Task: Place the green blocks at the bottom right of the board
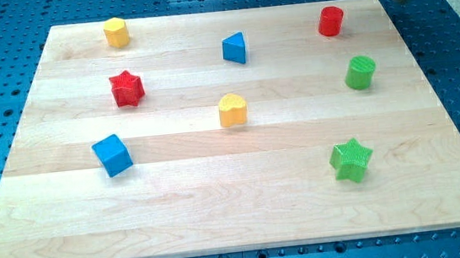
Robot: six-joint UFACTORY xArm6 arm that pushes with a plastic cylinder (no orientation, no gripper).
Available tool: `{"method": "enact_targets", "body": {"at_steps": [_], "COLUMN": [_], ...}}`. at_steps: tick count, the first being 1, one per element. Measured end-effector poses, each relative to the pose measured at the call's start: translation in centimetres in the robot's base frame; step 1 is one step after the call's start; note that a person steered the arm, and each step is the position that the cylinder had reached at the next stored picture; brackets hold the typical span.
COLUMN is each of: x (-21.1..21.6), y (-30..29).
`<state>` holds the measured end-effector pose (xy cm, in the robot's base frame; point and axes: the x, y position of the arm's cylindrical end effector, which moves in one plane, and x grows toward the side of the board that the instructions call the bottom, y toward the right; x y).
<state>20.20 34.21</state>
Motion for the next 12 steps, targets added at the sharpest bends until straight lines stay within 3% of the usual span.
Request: {"method": "enact_targets", "body": {"at_steps": [2, 4, 5, 6, 7, 8, 9, 10, 11, 12], "x": [1.2, 16.2, 17.6, 21.8, 21.6, 29.1, 27.8, 32.0, 34.4, 34.3], "y": [-0.5, -10.6, -12.8, -16.2, -18.1, -16.4, -21.1, -22.4, -19.9, -21.3]}}
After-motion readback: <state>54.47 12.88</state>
